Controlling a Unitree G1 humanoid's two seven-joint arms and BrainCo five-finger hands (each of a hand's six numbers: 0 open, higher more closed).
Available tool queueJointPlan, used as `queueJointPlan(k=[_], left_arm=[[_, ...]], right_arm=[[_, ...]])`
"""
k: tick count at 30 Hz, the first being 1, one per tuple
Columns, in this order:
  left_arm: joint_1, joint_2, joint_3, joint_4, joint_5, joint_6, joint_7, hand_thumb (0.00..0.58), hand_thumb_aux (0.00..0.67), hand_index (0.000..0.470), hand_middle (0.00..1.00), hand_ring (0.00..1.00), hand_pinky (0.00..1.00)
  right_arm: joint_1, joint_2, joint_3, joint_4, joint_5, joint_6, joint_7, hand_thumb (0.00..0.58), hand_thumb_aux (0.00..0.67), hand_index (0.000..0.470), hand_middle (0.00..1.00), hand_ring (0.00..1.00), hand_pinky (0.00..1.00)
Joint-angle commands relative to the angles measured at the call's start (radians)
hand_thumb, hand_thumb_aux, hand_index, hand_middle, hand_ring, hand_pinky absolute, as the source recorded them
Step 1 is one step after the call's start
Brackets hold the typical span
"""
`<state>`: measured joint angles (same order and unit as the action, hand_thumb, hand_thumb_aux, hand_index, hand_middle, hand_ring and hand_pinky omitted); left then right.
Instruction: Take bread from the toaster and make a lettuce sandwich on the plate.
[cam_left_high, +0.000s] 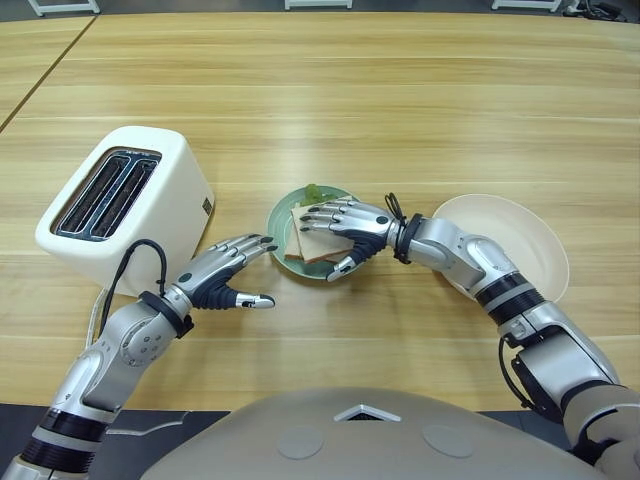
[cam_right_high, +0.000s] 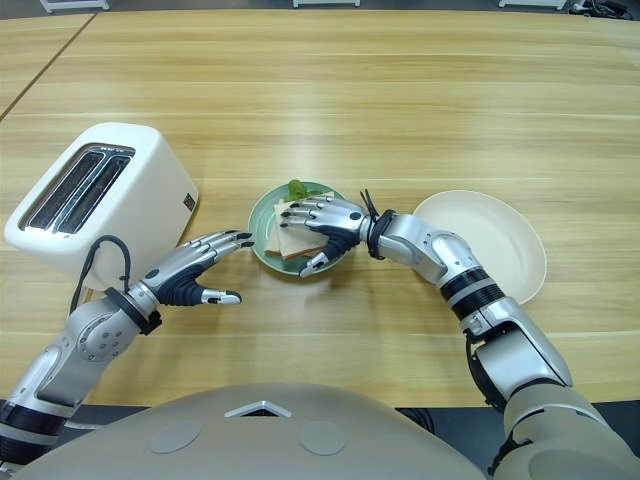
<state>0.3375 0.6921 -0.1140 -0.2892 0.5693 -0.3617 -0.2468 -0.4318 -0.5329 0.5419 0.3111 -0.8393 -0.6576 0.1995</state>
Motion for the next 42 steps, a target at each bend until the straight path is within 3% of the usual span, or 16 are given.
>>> queueJointPlan(k=[1, 8, 14, 29, 35, 39, 40, 41, 42], left_arm=[[0.007, -0.003, 0.005, 0.008, 0.007, 0.003, -0.007, 0.0, 0.0, 0.0, 0.0, 0.0, 0.0], [0.004, -0.006, 0.002, 0.015, 0.003, 0.004, -0.015, 0.0, 0.0, 0.0, 0.0, 0.0, 0.0], [0.006, -0.007, 0.002, 0.02, 0.001, 0.005, -0.018, 0.0, 0.0, 0.0, 0.0, 0.0, 0.0], [0.02, -0.006, 0.011, 0.015, -0.002, 0.0, -0.018, 0.0, 0.0, 0.0, 0.0, 0.0, 0.0], [0.028, -0.005, 0.008, 0.007, 0.004, 0.006, -0.026, 0.0, 0.0, 0.0, 0.0, 0.0, 0.0], [0.024, 0.012, -0.006, 0.006, 0.022, 0.0, -0.051, 0.0, 0.0, 0.0, 0.0, 0.0, 0.0], [0.026, 0.017, -0.003, 0.002, 0.024, -0.004, -0.054, 0.0, 0.0, 0.0, 0.0, 0.0, 0.0], [0.028, 0.023, 0.003, -0.005, 0.02, -0.008, -0.059, 0.045, 0.026, 0.018, 0.0, 0.0, 0.0], [0.03, 0.03, 0.007, -0.01, 0.013, -0.014, -0.067, 0.447, 0.349, 0.245, 0.42, 0.42, 0.42]], right_arm=[[-0.004, -0.001, 0.064, 0.011, -0.074, 0.036, 0.068, 0.0, 0.0, 0.0, 0.0, 0.0, 0.0], [0.0, -0.01, 0.108, -0.019, -0.066, 0.111, 0.193, 0.0, 0.0, 0.0, 0.0, 0.0, 0.0], [-0.014, -0.008, 0.123, -0.005, -0.096, 0.14, 0.15, 0.0, 0.0, 0.0, 0.0, 0.0, 0.0], [0.06, -0.056, -0.13, -0.293, 0.094, 0.27, 0.112, 0.0, 0.0, 0.0, 0.0, 0.0, 0.0], [0.155, -0.178, -0.253, -0.391, 0.3, 0.239, 0.233, 0.0, 0.0, 0.0, 0.0, 0.0, 0.0], [0.227, -0.333, -0.308, -0.409, 0.47, 0.12, 0.362, 0.0, 0.0, 0.0, 0.0, 0.0, 0.0], [0.25, -0.364, -0.316, -0.423, 0.514, 0.097, 0.394, 0.079, 0.047, 0.033, 0.0, 0.0, 0.0], [0.275, -0.389, -0.32, -0.445, 0.566, 0.074, 0.425, 0.478, 0.389, 0.273, 0.74, 0.74, 0.74], [0.302, -0.406, -0.318, -0.47, 0.616, 0.068, 0.459, 0.556, 0.533, 0.374, 1.0, 1.0, 1.0]])
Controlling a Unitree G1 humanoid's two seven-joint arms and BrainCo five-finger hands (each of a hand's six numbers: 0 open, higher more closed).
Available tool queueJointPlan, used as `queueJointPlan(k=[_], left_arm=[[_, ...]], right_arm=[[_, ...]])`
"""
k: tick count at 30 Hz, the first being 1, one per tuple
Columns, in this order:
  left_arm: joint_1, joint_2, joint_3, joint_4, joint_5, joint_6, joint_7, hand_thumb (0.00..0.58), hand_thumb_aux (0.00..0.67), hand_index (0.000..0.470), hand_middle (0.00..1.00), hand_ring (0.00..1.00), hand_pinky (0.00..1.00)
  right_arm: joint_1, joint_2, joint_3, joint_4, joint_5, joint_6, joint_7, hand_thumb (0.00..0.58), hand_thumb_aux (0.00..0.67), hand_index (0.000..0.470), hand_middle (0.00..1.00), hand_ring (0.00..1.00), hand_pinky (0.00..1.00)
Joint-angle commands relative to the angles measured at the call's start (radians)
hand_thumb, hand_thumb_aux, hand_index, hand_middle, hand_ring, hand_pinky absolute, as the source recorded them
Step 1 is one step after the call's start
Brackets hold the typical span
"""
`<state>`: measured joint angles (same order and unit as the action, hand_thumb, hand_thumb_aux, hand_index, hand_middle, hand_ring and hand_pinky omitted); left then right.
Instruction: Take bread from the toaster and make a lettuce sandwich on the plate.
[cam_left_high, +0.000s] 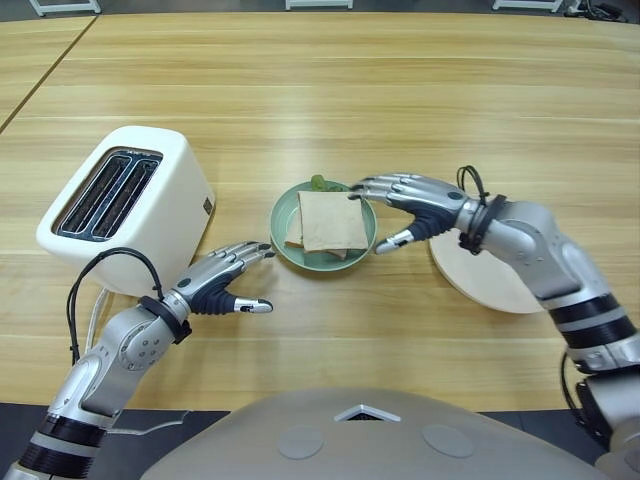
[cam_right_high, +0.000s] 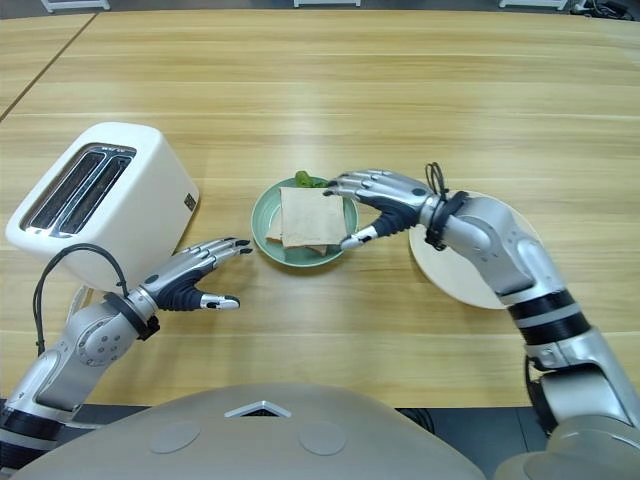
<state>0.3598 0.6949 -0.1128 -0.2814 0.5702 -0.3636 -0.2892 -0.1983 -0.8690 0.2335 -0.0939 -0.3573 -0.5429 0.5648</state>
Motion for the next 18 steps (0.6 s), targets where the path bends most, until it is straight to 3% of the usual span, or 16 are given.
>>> queueJointPlan(k=[1, 2, 3, 5, 13, 18], left_arm=[[0.013, 0.036, 0.009, -0.028, 0.0, -0.016, -0.039, 0.58, 0.67, 0.47, 1.0, 1.0, 1.0], [0.013, 0.046, 0.007, -0.031, -0.017, -0.023, -0.057, 0.58, 0.67, 0.47, 1.0, 1.0, 1.0], [0.013, 0.053, 0.003, -0.034, -0.029, -0.027, -0.075, 0.58, 0.67, 0.47, 1.0, 1.0, 1.0], [-0.006, 0.056, -0.016, -0.018, -0.032, -0.033, -0.099, 0.58, 0.67, 0.47, 1.0, 1.0, 1.0], [-0.104, 0.032, -0.086, 0.046, 0.008, -0.024, -0.151, 0.58, 0.67, 0.47, 1.0, 1.0, 1.0], [-0.227, -0.014, -0.158, 0.199, 0.041, -0.038, -0.134, 0.58, 0.67, 0.47, 1.0, 1.0, 1.0]], right_arm=[[0.094, -0.083, 0.0, -0.089, 0.172, -0.053, 0.125, 0.58, 0.67, 0.47, 1.0, 1.0, 1.0], [0.119, -0.09, 0.012, -0.108, 0.193, -0.052, 0.148, 0.58, 0.67, 0.47, 1.0, 1.0, 1.0], [0.134, -0.087, 0.023, -0.115, 0.195, -0.05, 0.163, 0.577, 0.62, 0.435, 1.0, 1.0, 1.0], [0.146, -0.07, 0.043, -0.098, 0.163, -0.046, 0.18, 0.58, 0.67, 0.47, 1.0, 1.0, 1.0], [0.109, 0.049, 0.115, 0.055, -0.024, -0.049, 0.125, 0.58, 0.67, 0.47, 1.0, 1.0, 1.0], [0.077, 0.129, 0.174, 0.165, -0.183, -0.063, 0.04, 0.58, 0.67, 0.47, 1.0, 1.0, 1.0]])
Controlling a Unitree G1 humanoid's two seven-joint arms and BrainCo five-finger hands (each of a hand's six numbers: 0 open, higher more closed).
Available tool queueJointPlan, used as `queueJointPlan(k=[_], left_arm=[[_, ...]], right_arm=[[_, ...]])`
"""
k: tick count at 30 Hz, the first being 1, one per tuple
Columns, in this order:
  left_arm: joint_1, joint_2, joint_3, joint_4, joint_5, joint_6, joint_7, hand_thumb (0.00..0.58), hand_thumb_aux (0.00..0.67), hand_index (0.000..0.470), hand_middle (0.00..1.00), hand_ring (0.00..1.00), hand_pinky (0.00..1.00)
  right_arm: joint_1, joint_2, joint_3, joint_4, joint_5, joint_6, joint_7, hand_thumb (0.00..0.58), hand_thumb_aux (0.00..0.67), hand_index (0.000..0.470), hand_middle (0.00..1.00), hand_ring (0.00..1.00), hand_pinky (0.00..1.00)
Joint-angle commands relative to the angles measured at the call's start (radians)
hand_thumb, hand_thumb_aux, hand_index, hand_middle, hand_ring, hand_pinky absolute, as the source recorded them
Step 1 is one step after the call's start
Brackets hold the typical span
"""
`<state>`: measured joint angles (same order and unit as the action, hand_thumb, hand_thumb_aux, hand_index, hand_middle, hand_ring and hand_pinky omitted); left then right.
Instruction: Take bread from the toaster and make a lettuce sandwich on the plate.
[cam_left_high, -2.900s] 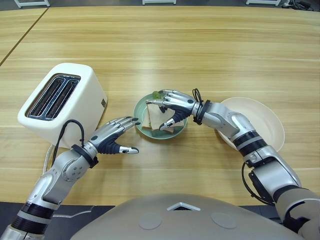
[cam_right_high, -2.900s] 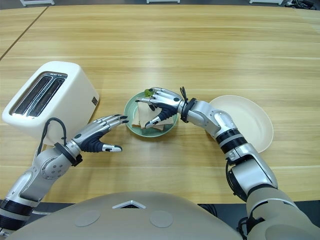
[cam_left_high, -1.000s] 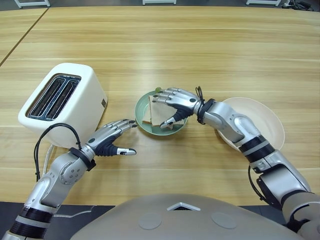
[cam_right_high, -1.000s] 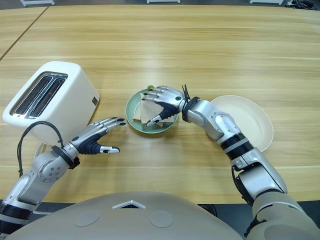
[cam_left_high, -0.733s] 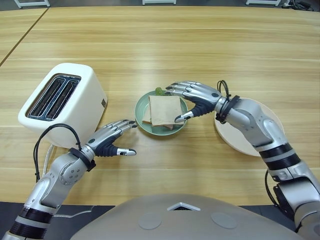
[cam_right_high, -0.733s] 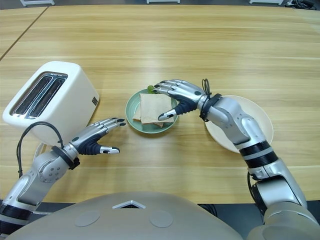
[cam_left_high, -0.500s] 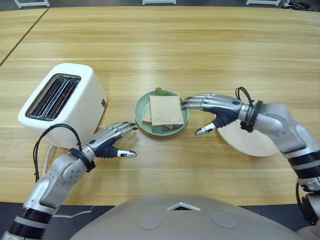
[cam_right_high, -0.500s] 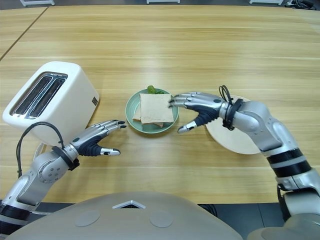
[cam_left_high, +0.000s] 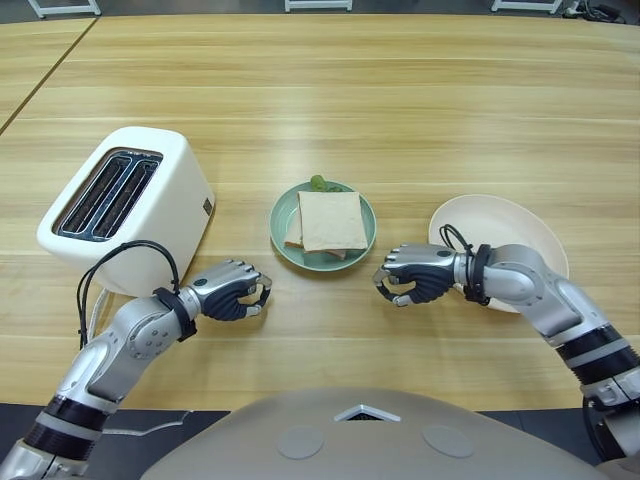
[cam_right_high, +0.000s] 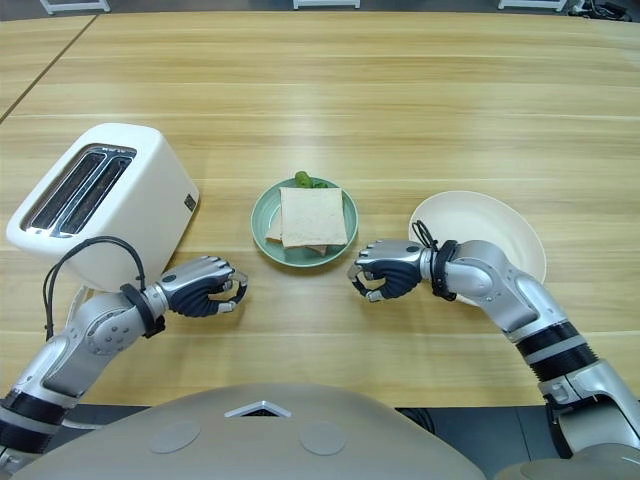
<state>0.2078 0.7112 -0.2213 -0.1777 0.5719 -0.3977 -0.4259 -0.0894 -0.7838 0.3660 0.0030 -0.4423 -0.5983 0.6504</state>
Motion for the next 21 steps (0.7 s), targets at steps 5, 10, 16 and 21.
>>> queueJointPlan(k=[5, 10, 16, 21], left_arm=[[-0.194, -0.088, -0.121, 0.231, 0.079, 0.001, 0.019, 0.58, 0.67, 0.47, 1.0, 1.0, 1.0], [-0.308, -0.135, -0.169, 0.395, 0.104, -0.001, 0.07, 0.58, 0.67, 0.47, 1.0, 1.0, 1.0], [-0.46, -0.181, -0.211, 0.601, 0.127, -0.015, 0.151, 0.58, 0.67, 0.47, 1.0, 1.0, 1.0], [-0.519, -0.176, -0.234, 0.708, 0.133, -0.044, 0.224, 0.58, 0.67, 0.47, 1.0, 1.0, 1.0]], right_arm=[[-0.09, 0.13, 0.111, 0.195, -0.204, -0.012, -0.123, 0.58, 0.67, 0.47, 1.0, 1.0, 1.0], [-0.194, 0.177, 0.146, 0.337, -0.292, 0.018, -0.218, 0.58, 0.67, 0.47, 1.0, 1.0, 1.0], [-0.336, 0.224, 0.171, 0.513, -0.337, 0.034, -0.32, 0.58, 0.67, 0.47, 1.0, 1.0, 1.0], [-0.392, 0.243, 0.188, 0.561, -0.347, 0.008, -0.392, 0.571, 0.589, 0.413, 1.0, 1.0, 1.0]])
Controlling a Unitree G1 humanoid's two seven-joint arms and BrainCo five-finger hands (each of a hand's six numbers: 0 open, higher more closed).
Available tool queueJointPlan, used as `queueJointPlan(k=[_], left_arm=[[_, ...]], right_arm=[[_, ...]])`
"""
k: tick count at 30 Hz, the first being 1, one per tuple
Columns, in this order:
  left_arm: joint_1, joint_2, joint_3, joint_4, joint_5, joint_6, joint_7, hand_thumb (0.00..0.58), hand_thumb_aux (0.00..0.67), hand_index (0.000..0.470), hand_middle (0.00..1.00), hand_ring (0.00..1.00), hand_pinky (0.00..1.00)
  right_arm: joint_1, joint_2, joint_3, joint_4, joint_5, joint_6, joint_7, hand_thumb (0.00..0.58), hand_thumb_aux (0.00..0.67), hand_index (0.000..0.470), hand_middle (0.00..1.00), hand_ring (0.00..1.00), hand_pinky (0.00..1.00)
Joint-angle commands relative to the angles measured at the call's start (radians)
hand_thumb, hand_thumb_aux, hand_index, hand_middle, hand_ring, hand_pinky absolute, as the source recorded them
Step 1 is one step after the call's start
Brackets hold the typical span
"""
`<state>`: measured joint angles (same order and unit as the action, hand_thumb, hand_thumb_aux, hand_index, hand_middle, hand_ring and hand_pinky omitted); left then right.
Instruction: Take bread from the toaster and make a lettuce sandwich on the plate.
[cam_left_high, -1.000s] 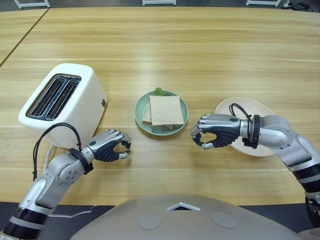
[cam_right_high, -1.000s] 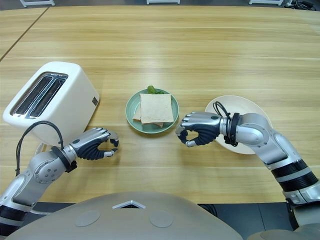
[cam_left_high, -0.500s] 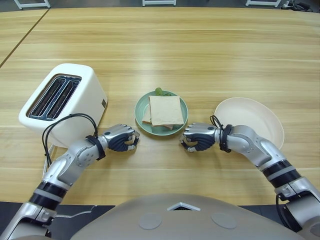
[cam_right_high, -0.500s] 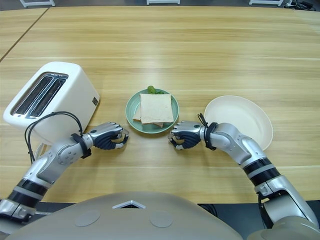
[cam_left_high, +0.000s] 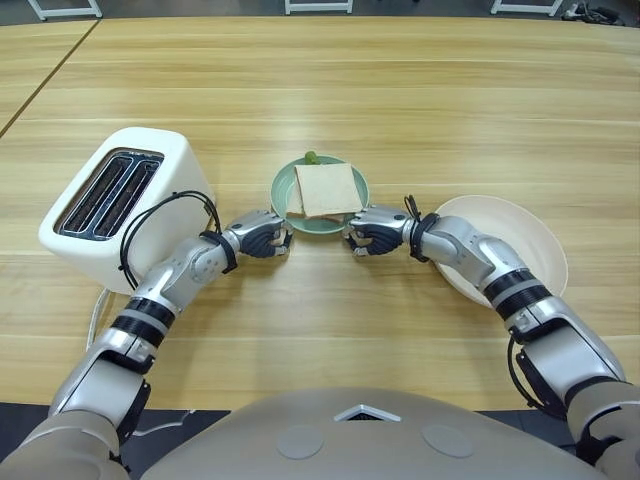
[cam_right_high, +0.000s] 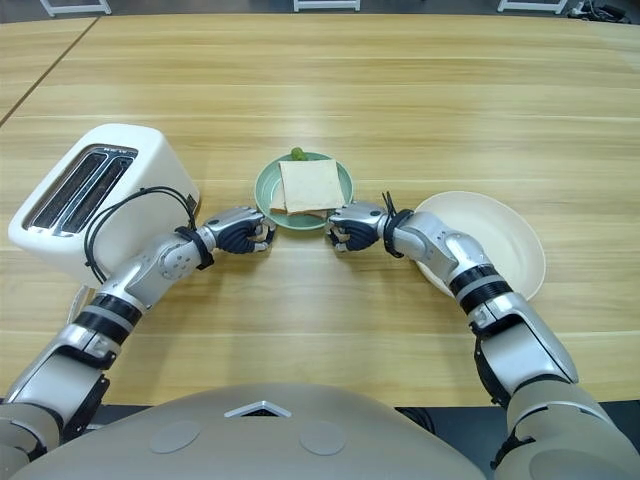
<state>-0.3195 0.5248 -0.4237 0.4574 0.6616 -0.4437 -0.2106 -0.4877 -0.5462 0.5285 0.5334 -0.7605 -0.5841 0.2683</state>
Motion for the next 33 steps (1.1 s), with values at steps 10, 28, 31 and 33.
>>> queueJointPlan(k=[10, 28, 31, 33], left_arm=[[0.512, 0.022, 0.219, -0.864, -0.246, 0.148, -0.028, 0.0, 0.0, 0.0, 0.0, 0.0, 0.0], [0.718, -0.204, 0.38, -0.864, -0.771, 0.02, -0.035, 0.0, 0.0, 0.0, 0.0, 0.0, 0.0], [0.716, -0.209, 0.384, -0.852, -0.782, 0.01, -0.051, 0.0, 0.0, 0.0, 0.0, 0.0, 0.0], [0.715, -0.213, 0.388, -0.841, -0.787, 0.006, -0.061, 0.0, 0.0, 0.0, 0.0, 0.0, 0.0]], right_arm=[[0.328, -0.126, -0.314, -0.525, 0.49, 0.034, 0.031, 0.0, 0.0, 0.0, 0.0, 0.0, 0.0], [0.466, 0.169, -0.445, -0.592, 1.18, 0.17, 0.232, 0.0, 0.0, 0.0, 0.0, 0.0, 0.0], [0.473, 0.184, -0.448, -0.588, 1.165, 0.165, 0.264, 0.0, 0.0, 0.0, 0.0, 0.0, 0.0], [0.479, 0.191, -0.451, -0.589, 1.159, 0.161, 0.282, 0.0, 0.0, 0.0, 0.0, 0.0, 0.0]])
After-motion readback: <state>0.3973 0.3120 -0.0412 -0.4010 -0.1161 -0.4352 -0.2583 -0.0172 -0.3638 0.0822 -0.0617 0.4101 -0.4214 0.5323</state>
